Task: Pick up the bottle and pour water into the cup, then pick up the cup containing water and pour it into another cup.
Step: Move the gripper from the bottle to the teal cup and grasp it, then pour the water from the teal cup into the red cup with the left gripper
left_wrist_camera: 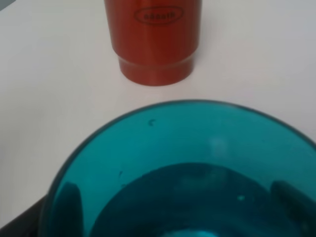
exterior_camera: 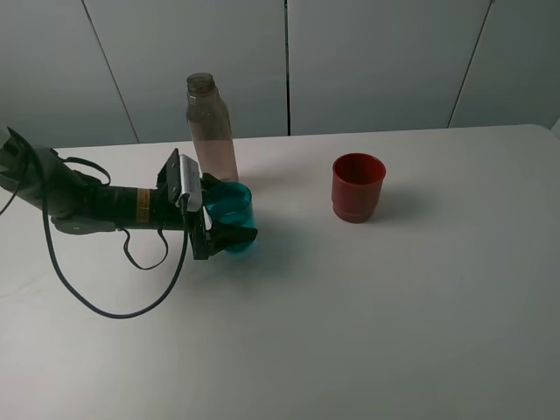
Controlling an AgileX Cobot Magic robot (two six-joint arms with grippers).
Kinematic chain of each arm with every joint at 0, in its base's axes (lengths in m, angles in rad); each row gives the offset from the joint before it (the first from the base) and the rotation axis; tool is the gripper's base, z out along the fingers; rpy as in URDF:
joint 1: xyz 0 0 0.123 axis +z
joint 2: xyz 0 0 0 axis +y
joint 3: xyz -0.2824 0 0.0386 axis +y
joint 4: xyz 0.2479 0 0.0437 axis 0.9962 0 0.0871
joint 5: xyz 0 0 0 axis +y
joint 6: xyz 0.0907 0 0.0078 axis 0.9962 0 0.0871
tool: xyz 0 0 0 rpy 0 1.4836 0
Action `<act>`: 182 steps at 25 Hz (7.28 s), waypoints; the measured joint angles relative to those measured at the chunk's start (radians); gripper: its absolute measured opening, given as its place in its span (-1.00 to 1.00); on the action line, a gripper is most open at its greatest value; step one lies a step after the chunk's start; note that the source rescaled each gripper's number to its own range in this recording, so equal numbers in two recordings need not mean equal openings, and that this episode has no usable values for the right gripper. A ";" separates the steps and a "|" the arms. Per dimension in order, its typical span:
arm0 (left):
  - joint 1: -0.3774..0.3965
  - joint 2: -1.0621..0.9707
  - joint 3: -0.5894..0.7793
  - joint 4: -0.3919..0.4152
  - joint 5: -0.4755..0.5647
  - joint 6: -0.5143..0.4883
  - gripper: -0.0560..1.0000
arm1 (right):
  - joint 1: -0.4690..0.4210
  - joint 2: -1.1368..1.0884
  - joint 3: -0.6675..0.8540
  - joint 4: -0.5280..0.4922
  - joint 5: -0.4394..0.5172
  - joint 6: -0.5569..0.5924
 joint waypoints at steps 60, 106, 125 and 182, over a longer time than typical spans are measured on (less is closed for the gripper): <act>-0.128 -0.153 -0.002 -0.120 0.049 -0.171 -0.64 | 0.000 0.000 0.000 0.000 0.000 0.000; -0.369 -0.238 -0.444 0.060 0.755 -0.348 -0.64 | 0.000 0.000 0.000 0.000 0.000 0.000; -0.372 -0.230 -0.450 0.086 0.808 -0.322 -0.64 | 0.000 0.000 0.000 0.000 0.000 0.000; -0.442 -0.057 -0.632 0.208 0.931 -0.288 -0.64 | 0.000 0.000 0.000 0.000 0.000 0.000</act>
